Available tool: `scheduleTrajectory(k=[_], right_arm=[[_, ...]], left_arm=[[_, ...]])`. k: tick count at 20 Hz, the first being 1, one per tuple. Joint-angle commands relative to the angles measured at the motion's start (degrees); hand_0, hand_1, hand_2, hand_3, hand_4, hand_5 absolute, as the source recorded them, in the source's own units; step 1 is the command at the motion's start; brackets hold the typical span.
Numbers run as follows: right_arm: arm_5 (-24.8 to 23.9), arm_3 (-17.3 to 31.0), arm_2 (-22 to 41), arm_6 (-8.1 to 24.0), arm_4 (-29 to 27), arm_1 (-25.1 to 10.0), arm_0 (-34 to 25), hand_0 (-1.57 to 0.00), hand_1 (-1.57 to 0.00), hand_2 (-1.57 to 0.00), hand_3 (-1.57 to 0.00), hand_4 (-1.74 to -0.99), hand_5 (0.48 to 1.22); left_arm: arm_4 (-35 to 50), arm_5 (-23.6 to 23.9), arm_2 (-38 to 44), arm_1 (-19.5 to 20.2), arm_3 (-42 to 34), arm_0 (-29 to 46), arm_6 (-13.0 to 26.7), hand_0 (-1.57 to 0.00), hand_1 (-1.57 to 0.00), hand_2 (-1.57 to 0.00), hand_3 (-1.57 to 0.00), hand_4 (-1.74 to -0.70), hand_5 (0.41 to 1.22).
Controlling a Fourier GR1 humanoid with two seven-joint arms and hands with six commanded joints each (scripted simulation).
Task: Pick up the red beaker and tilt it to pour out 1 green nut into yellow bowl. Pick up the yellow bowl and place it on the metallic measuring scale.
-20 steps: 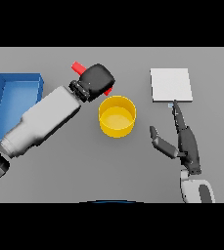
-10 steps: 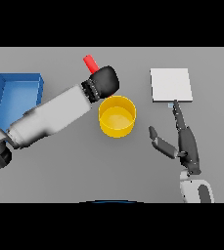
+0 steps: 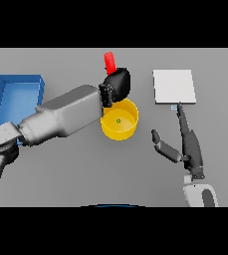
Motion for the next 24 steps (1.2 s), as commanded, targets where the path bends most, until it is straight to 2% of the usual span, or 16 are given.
scheduleTrajectory(k=[1, 4, 7, 11, 13, 14, 16, 19, 21, 22, 24], right_arm=[[-0.37, -0.14, 0.00, 0.67, 0.46, 0.01, -0.14, 0.00, 0.00, 0.00, 0.00, -1.160, 0.635], [-0.34, -0.41, 0.03, 0.66, 0.31, 0.15, 0.09, 0.00, 0.00, 0.00, 0.00, -1.151, 0.634], [0.24, 0.01, -0.67, 1.03, -1.33, 0.25, -0.97, 0.00, 0.00, 0.00, 0.00, -1.153, 0.636], [0.61, 0.16, 0.11, -1.30, -1.12, 0.53, -0.55, 0.00, 0.00, 0.00, 0.00, -1.154, 0.654], [0.34, -0.03, -0.47, -1.55, -1.11, -0.06, -0.59, 0.00, 0.00, 0.00, 0.00, -1.160, 0.660], [0.46, 0.43, -0.21, -1.68, -0.80, -0.13, -0.67, 0.00, 0.00, 0.00, 0.00, -1.160, 0.663], [1.14, 0.21, 0.28, -2.40, -1.43, 0.31, 0.13, 0.00, 0.00, 0.00, 0.00, -1.160, 0.661], [-0.20, 1.05, 0.15, -0.13, 0.25, 0.22, -1.71, 0.00, 0.00, 0.00, 0.00, -1.146, 0.641], [-1.06, 2.03, 0.36, 0.48, 1.87, -0.01, -2.95, 0.00, 0.00, 0.00, 0.00, -1.144, 0.633], [-0.86, 1.73, 0.45, -1.08, 1.37, 0.04, -2.16, 0.00, 0.00, 0.00, 0.00, -1.142, 0.630], [0.32, 2.06, -0.07, -2.11, -1.47, 0.86, -2.42, 0.00, 0.00, 0.00, 0.00, -1.110, 0.623]], left_arm=[[-0.35, -0.37, -1.01, 0.07, -0.09, -0.54, -0.63, -1.57, -1.57, -1.57, -1.57, -1.73, 1.221], [-0.95, -0.18, -3.05, -0.54, 0.39, -2.28, -0.30, -1.57, -1.57, -1.57, -1.57, -1.72, 1.221], [-0.60, 0.03, -4.16, 0.50, 1.09, -6.25, -2.90, -1.57, -1.57, -1.57, -1.57, -1.72, 1.221], [0.85, 2.47, -2.71, 2.33, 5.90, -13.33, -3.00, -1.57, -1.57, -1.57, -1.57, -1.73, 1.221], [3.17, 4.98, -0.17, 4.17, 9.33, -16.42, -2.91, -1.57, -1.57, -1.57, -1.18, -1.73, 1.221], [4.73, 5.60, 1.75, 5.24, 11.80, -18.15, -1.64, -1.57, -1.57, -1.57, -1.26, -1.73, 1.221], [9.87, 6.17, 6.88, 6.64, 17.02, -21.18, -1.18, -1.57, -1.57, -1.57, -1.37, -1.73, 1.221], [22.12, 6.43, 18.42, 9.08, 23.92, -21.96, 2.81, -1.57, -1.57, -1.57, -1.47, -1.73, 1.221], [30.68, 7.58, 25.94, 11.64, 27.23, -21.22, 5.36, -1.57, -1.57, -1.57, -1.42, -1.74, 1.221], [34.08, 8.47, 28.62, 12.96, 29.23, -20.60, 6.26, -1.57, -1.57, -1.57, -1.40, -1.74, 1.221], [40.69, 10.73, 33.50, 15.94, 32.19, -18.87, 6.75, -1.57, -1.57, -1.57, -1.43, -1.74, 1.221]])
